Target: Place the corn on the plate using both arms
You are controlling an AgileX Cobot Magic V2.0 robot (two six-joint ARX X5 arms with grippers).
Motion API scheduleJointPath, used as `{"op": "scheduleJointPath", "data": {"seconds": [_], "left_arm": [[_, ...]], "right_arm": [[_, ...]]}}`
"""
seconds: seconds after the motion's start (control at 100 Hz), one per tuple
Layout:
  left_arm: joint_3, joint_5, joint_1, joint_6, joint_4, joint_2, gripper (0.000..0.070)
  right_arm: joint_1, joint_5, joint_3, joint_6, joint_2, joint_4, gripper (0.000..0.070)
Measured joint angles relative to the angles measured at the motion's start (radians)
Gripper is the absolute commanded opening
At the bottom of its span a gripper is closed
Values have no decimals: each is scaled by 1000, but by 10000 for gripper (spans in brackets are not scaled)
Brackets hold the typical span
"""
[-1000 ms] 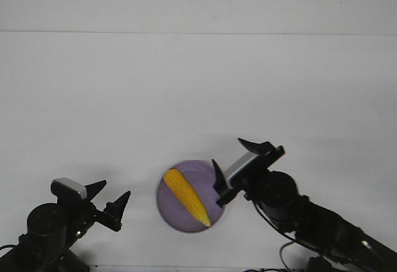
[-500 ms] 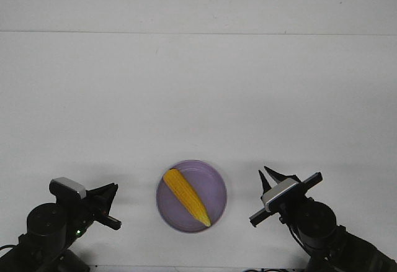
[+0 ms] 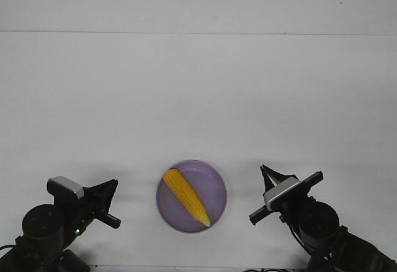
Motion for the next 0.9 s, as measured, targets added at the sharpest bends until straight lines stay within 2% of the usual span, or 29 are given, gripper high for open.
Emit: {"op": "scheduleJointPath", "data": {"seconds": [0.18, 0.31, 0.37, 0.45, 0.53, 0.68, 0.9], "left_arm": [[0, 0, 0, 6, 53, 0, 14], [-5, -16, 21, 108, 87, -6, 14], [-31, -11, 72, 175, 153, -21, 14], [-110, 38, 176, 268, 264, -69, 14], [-225, 65, 306, 326, 372, -134, 14], [-460, 68, 516, 351, 522, -256, 14], [-647, 71, 552, 351, 596, -360, 14]], "right_arm": [[0, 0, 0, 0, 0, 0, 16], [0, 0, 0, 0, 0, 0, 16], [0, 0, 0, 0, 0, 0, 16], [0, 0, 0, 0, 0, 0, 16], [0, 0, 0, 0, 0, 0, 16], [0, 0, 0, 0, 0, 0, 16], [0, 0, 0, 0, 0, 0, 16]]}}
